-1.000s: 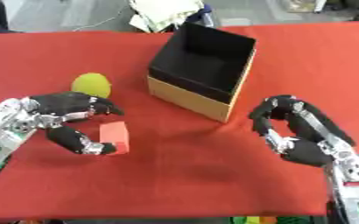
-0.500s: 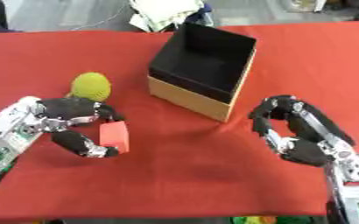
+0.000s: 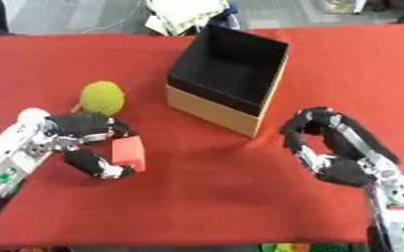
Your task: Pick up objects on the table and place them in the box.
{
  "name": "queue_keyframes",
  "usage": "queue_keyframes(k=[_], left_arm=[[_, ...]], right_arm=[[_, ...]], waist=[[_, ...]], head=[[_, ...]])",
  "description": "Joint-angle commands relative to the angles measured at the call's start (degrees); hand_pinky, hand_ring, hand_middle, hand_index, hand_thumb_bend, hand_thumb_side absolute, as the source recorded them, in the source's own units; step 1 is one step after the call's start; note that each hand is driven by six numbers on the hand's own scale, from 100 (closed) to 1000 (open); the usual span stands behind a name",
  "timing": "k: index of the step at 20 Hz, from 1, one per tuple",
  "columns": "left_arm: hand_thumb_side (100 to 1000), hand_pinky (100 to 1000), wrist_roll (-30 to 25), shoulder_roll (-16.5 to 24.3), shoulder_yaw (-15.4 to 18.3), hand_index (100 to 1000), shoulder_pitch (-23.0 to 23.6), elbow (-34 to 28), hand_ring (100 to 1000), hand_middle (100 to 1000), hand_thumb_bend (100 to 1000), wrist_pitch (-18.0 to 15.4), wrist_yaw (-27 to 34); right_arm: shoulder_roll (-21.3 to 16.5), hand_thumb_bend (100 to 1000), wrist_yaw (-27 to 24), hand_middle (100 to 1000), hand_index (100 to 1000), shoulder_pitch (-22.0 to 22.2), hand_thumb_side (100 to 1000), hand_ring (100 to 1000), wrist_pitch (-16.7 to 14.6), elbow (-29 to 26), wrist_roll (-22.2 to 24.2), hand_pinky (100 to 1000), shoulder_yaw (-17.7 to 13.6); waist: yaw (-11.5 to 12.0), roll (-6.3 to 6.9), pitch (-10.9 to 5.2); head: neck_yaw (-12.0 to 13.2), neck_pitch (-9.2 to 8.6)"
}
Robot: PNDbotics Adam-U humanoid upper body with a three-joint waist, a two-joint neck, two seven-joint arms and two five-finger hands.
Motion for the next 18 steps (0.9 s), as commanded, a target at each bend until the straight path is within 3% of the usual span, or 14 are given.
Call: queue_keyframes(k=[1,5,11,18], left_arm=[[804,583,1.3,0.5,0.7,874,-0.8,-0.3,583,578,343,0.2,-0.3],[696,566,2.4,1.2,1.0,838,-1.0,-1.8,524,504,269,0.5,0.4],[618,563,1.8,5.0,1.4,816,-2.8,-8.1,512,486,268,1.2,3.7],[528,564,-1.2,7.8,1.9,813,-10.3,-15.1,509,482,287,4.2,10.2]], right_arm=[[-0.7,100,0.0,464,630,-0.5,470,497,-0.1,-0.4,0.1,522,0.0],[-0.7,100,0.1,464,630,-0.5,470,497,0.0,-0.4,0.1,522,-0.1],[-0.7,100,0.2,464,630,-0.4,470,498,0.1,-0.3,0.1,522,-0.2],[-0.8,100,0.3,464,630,-0.2,470,497,0.1,-0.2,0.3,522,0.0]], waist=[[0.0,-0.02,-0.61],[0.0,0.11,-0.63],[0.1,0.41,-0.68],[-0.1,0.61,-0.87]], head=[[0.0,0.29],[-0.1,0.29],[-0.3,0.29],[-0.6,0.29]])
